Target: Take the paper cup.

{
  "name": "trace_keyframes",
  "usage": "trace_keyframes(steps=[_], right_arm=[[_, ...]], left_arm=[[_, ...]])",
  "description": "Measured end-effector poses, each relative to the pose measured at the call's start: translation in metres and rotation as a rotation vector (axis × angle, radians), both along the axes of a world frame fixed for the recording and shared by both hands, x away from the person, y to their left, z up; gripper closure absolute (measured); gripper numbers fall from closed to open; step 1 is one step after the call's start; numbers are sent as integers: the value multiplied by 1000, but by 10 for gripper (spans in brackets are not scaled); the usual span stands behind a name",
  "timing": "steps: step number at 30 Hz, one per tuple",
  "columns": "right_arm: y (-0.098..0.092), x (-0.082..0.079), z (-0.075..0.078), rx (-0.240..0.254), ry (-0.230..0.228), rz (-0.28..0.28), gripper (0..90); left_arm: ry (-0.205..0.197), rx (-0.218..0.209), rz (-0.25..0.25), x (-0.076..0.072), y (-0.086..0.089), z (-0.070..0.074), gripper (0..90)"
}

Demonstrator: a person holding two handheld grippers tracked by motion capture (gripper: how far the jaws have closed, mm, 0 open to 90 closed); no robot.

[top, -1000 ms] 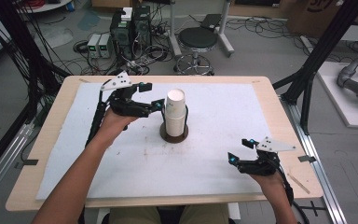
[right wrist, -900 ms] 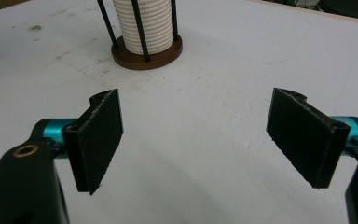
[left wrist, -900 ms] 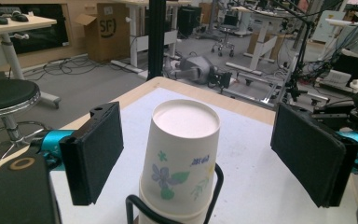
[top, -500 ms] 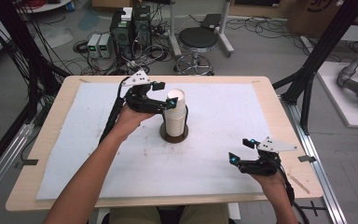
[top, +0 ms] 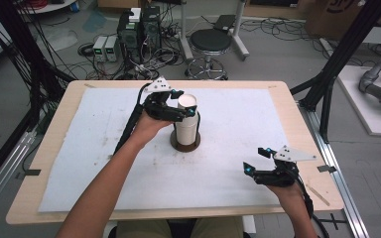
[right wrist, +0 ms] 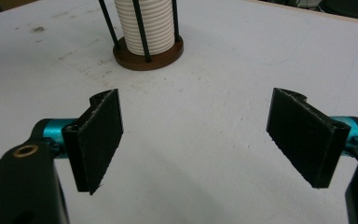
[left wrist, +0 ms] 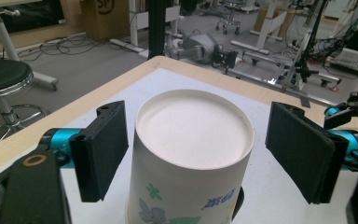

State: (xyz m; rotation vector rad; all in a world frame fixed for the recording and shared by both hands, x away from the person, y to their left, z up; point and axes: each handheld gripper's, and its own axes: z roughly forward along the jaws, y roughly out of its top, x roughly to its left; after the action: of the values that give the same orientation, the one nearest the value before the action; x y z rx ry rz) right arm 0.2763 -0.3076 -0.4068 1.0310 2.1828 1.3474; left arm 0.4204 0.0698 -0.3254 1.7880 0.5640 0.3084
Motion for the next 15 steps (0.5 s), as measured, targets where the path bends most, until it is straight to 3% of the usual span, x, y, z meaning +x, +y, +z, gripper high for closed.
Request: trace_keyframes(steps=[15], right_arm=[[-2,0,-1,0,1,-4,189]], left_arm=[[9,11,8,3,1,-2,331]])
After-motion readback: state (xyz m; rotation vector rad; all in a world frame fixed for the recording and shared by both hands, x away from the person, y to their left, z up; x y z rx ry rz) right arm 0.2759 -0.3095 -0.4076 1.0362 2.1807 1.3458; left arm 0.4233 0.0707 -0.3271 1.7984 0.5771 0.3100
